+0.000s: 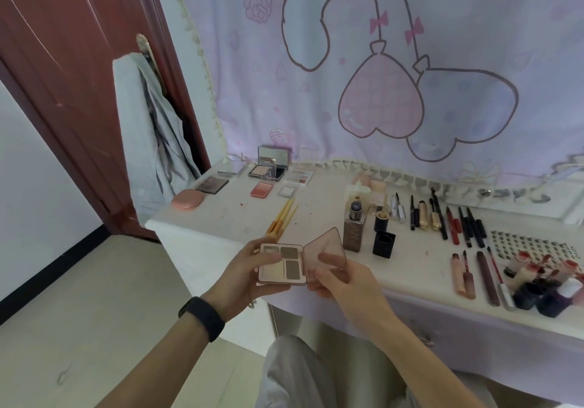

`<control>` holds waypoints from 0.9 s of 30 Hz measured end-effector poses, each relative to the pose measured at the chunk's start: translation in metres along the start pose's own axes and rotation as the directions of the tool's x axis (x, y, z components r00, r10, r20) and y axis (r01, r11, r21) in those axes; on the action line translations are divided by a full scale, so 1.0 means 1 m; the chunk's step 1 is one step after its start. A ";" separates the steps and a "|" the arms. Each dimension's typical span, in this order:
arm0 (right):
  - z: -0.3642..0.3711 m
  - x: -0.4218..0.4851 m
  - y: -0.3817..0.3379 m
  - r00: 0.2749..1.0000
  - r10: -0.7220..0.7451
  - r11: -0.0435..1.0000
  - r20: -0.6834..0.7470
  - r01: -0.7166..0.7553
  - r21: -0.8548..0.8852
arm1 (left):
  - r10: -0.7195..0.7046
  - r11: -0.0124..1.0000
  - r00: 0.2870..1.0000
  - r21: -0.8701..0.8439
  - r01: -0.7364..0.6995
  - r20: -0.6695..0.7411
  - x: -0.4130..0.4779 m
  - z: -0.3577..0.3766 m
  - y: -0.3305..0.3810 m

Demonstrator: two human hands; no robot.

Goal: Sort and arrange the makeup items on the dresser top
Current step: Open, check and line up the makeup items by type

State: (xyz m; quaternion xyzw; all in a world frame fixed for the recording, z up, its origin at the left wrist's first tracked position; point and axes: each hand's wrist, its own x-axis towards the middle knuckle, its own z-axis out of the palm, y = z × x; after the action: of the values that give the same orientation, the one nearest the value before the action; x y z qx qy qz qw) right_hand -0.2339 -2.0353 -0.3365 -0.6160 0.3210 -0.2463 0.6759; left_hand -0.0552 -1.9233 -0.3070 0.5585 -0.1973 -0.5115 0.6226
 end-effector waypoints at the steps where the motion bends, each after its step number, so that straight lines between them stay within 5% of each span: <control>1: 0.003 0.002 -0.001 1.000 0.006 1.000 -0.001 -0.006 -0.010 | 0.026 0.994 0.999 0.105 -0.023 -0.027 -0.001 -0.001 0.003; 3: 0.007 0.007 -0.003 1.000 -0.004 0.998 0.012 0.004 -0.056 | 0.098 0.900 0.995 0.428 -0.081 -0.017 -0.003 -0.004 0.012; 6: 0.010 0.010 -0.003 0.999 -0.023 0.993 0.027 0.026 -0.111 | 0.047 0.614 0.993 0.781 -0.114 0.108 -0.004 -0.006 0.027; 10: 0.013 0.011 -0.003 0.998 -0.031 0.991 0.058 0.038 -0.129 | 0.046 0.222 0.988 0.962 -0.156 0.150 0.002 -0.002 0.035; 13: 0.012 0.010 -0.002 0.997 -0.039 0.992 0.072 0.047 -0.117 | 0.091 0.035 0.981 0.984 -0.176 0.172 0.003 0.003 0.037; 19: 0.010 0.010 0.001 0.994 -0.042 0.986 0.102 0.058 -0.158 | 0.107 -0.145 0.974 0.973 -0.181 0.197 0.006 0.006 0.026; 27: 0.013 0.016 -0.004 0.982 -0.154 0.931 0.111 0.182 -0.315 | 0.211 -0.074 0.958 0.980 -0.184 0.196 0.010 0.006 0.025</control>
State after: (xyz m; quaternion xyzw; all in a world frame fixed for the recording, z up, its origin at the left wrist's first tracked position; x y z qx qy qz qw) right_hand -0.2134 -2.0392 -0.3341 -0.7536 0.2743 -0.2211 0.5550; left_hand -0.0455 -1.9381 -0.2859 0.8033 -0.5769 -0.1107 0.0985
